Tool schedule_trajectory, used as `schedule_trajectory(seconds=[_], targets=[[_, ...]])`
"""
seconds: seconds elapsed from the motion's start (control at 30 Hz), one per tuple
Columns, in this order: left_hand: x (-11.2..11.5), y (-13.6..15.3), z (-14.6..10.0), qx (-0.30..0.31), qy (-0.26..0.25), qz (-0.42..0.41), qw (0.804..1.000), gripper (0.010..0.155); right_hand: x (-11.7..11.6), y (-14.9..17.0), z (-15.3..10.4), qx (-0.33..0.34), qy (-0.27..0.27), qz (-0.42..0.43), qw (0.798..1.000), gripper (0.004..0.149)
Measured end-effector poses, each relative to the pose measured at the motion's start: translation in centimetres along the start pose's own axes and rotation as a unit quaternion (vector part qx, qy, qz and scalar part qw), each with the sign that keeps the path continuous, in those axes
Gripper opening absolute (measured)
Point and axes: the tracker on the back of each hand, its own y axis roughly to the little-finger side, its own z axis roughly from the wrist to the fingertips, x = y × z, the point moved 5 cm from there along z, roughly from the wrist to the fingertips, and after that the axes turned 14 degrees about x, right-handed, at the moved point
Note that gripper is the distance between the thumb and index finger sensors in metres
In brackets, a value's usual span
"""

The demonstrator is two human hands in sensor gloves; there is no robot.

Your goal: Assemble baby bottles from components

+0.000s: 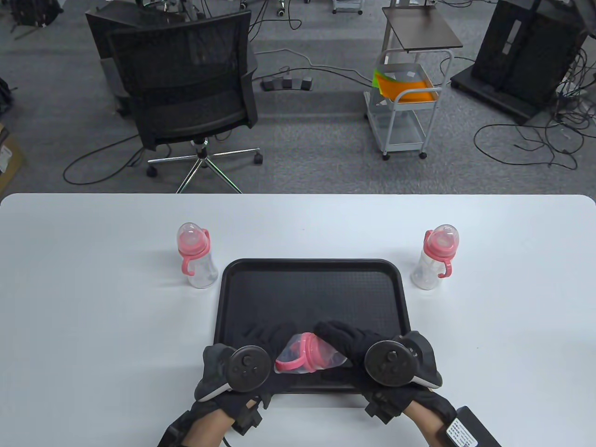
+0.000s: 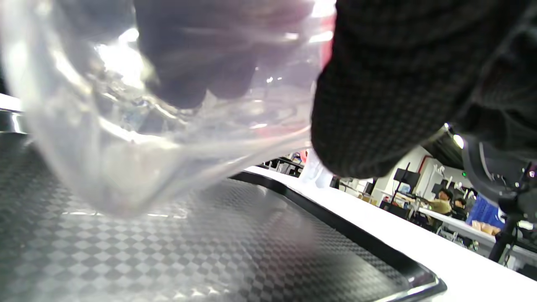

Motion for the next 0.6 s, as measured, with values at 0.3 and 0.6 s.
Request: schedule_trajectory(seconds=[0.3,0.6], targets=[[-1.5,-1.2,-0.1,0.042,-0.041,0.010,0.998,0.102,0.5,1.0,0.0,0.007,-0.008,0.040,0.999,0.082],[-1.3,-1.0,-0.1,0.056,-0.041,-0.011,0.998,0.103,-0.1,-0.2,0.1,0.046,0.008,0.025,0.999,0.082]])
